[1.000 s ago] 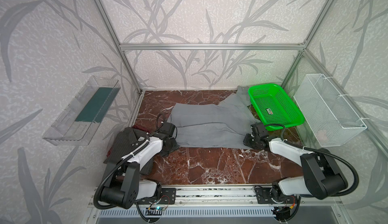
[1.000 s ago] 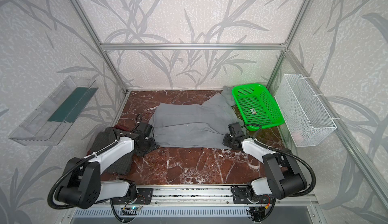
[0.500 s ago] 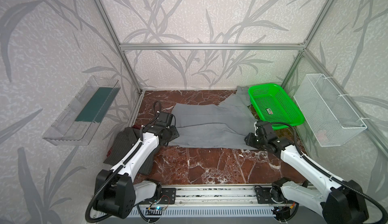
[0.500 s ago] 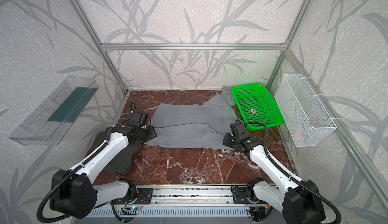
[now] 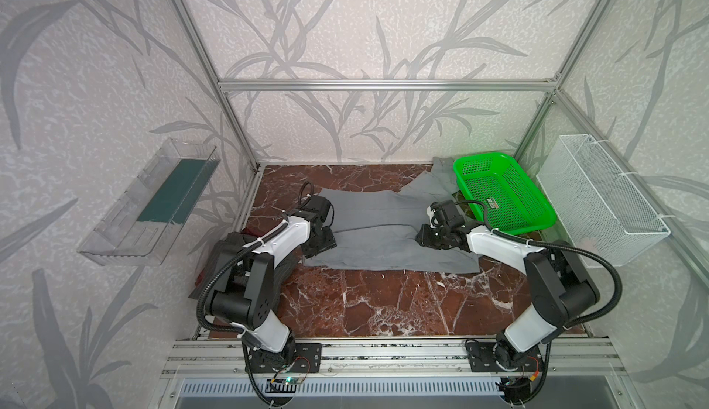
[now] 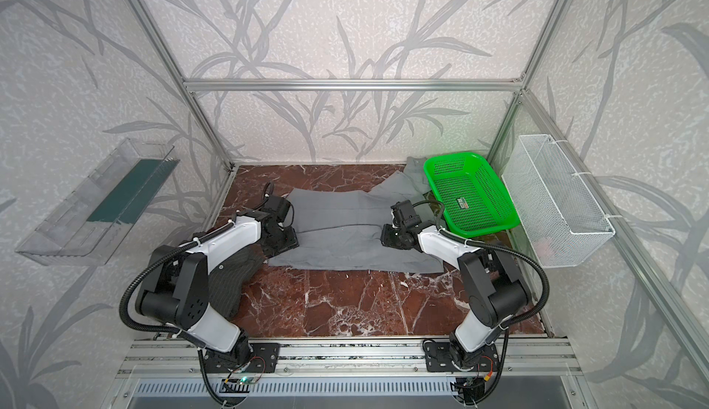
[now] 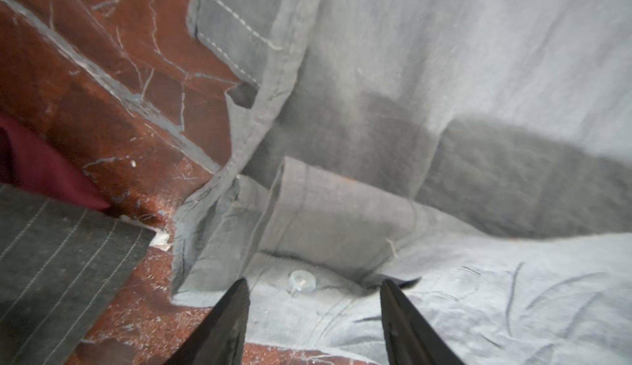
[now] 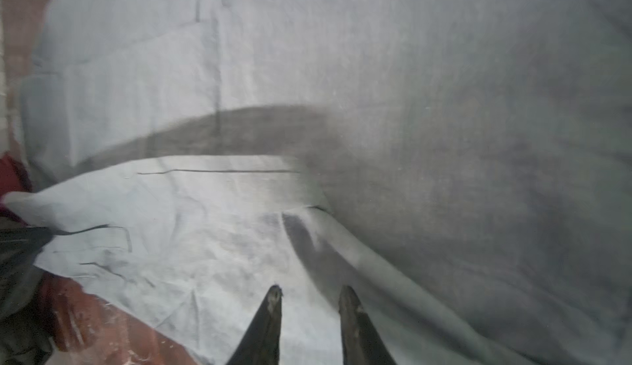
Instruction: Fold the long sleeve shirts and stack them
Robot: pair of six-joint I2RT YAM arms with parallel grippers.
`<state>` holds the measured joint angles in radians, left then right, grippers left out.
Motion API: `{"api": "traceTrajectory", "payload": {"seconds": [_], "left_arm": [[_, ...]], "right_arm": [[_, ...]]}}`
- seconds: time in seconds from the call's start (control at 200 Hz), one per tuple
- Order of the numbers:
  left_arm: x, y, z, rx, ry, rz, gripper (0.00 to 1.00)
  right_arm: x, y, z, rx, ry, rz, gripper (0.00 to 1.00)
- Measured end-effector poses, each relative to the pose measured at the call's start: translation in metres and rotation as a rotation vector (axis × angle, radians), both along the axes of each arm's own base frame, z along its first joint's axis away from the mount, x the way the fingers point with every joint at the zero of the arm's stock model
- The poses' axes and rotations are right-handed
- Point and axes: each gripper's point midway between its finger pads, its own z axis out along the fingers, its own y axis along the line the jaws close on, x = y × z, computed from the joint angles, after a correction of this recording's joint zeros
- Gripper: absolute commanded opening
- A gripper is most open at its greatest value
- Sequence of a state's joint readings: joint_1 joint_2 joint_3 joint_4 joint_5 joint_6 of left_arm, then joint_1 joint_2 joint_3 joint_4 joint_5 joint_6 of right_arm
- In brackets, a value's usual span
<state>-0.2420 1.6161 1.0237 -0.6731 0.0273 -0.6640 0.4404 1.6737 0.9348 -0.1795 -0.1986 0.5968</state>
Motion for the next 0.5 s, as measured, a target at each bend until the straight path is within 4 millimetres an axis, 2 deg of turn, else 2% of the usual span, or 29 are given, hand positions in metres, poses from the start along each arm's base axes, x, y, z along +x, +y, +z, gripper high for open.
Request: {"api": "traceTrajectory", "payload": {"seconds": [0.225, 0.3, 0.4, 0.5], "left_arm": [[-0.012, 0.005, -0.017, 0.025, 0.072, 0.022, 0.62], [-0.022, 0.007, -0.023, 0.033, 0.107, 0.027, 0.62], [-0.039, 0.012, -0.031, 0.043, 0.153, 0.031, 0.63], [-0.054, 0.015, -0.028, 0.052, 0.181, 0.032, 0.63]], "right_arm": [[-0.010, -0.013, -0.021, -0.057, 0.035, -0.022, 0.30], [-0.019, -0.017, -0.030, -0.069, 0.055, -0.022, 0.30], [-0.026, -0.017, -0.029, -0.068, 0.041, -0.014, 0.30], [-0.040, -0.014, -0.029, -0.076, 0.037, 0.011, 0.31]]}}
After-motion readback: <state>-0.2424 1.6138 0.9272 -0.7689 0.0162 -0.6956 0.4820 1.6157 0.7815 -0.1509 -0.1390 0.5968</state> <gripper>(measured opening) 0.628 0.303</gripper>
